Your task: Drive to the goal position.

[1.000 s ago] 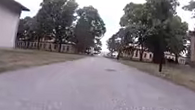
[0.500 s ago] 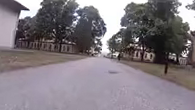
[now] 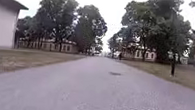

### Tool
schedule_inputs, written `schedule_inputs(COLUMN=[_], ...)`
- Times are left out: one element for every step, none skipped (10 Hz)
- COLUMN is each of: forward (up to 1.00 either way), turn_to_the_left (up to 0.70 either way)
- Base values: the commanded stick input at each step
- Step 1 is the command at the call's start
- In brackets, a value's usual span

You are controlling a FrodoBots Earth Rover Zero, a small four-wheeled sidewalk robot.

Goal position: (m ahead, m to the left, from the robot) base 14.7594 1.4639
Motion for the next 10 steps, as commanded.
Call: schedule_inputs(forward=[0.85,0.85,0.85,0.85,0.85,0.85,0.85,0.85,0.85,0.85], turn_to_the_left=[0.0,0.0,0.0,0.0,0.0,0.0,0.0,0.0,0.0,0.0])
